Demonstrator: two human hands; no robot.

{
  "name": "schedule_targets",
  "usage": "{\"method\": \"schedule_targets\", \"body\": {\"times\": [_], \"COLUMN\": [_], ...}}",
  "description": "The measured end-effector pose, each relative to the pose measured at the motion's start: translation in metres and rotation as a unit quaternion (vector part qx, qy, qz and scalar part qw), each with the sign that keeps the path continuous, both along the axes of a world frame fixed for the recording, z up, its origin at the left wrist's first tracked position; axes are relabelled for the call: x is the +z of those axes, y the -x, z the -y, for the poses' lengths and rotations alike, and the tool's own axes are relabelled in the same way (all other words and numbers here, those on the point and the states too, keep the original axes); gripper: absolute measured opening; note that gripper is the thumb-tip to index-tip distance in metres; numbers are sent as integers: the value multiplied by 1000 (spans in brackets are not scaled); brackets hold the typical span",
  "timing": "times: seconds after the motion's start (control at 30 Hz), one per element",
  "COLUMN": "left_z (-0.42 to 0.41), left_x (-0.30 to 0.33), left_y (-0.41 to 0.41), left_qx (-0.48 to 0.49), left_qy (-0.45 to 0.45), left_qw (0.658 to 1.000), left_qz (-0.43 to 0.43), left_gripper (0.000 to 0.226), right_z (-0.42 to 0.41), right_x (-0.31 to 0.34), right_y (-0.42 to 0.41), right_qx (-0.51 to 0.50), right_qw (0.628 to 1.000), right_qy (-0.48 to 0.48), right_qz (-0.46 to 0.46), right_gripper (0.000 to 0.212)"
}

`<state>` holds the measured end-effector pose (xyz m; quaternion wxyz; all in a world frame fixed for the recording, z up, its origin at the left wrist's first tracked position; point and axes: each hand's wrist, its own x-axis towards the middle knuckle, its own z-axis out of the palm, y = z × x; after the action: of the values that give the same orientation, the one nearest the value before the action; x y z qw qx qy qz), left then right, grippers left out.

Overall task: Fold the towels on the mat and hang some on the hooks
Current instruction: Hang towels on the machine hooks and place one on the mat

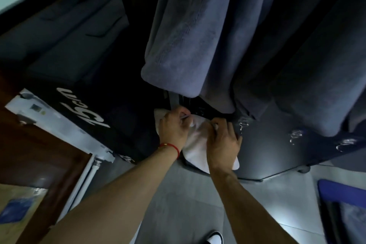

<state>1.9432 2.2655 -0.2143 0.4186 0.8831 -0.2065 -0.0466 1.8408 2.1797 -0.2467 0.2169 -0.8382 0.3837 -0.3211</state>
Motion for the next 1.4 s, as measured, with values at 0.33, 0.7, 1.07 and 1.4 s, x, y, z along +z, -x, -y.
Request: {"method": "schedule_targets", "body": {"times": [0.33,0.7,1.07,1.4], "left_z": [14,-14,-22,-51], "left_x": [-52,-52,-63,-60], "left_y": [5,27,19,32], "left_qx": [77,-63,-89,9], "left_qy": [-4,29,-76,-108], "left_qw": [995,965,948,965], "left_qz": [56,-254,-296,-240], "left_gripper": [22,36,31,48], "right_z": [-18,-40,-9,2], "right_x": [-33,-60,-67,-64], "right_y": [-28,-5,24,67], "right_qx": [-122,108,156,148], "right_qw": [992,930,860,918], "right_qy": [19,-338,-480,-336], "right_qz": [-5,100,-78,-149], "right_gripper": [13,42,48,69]}}
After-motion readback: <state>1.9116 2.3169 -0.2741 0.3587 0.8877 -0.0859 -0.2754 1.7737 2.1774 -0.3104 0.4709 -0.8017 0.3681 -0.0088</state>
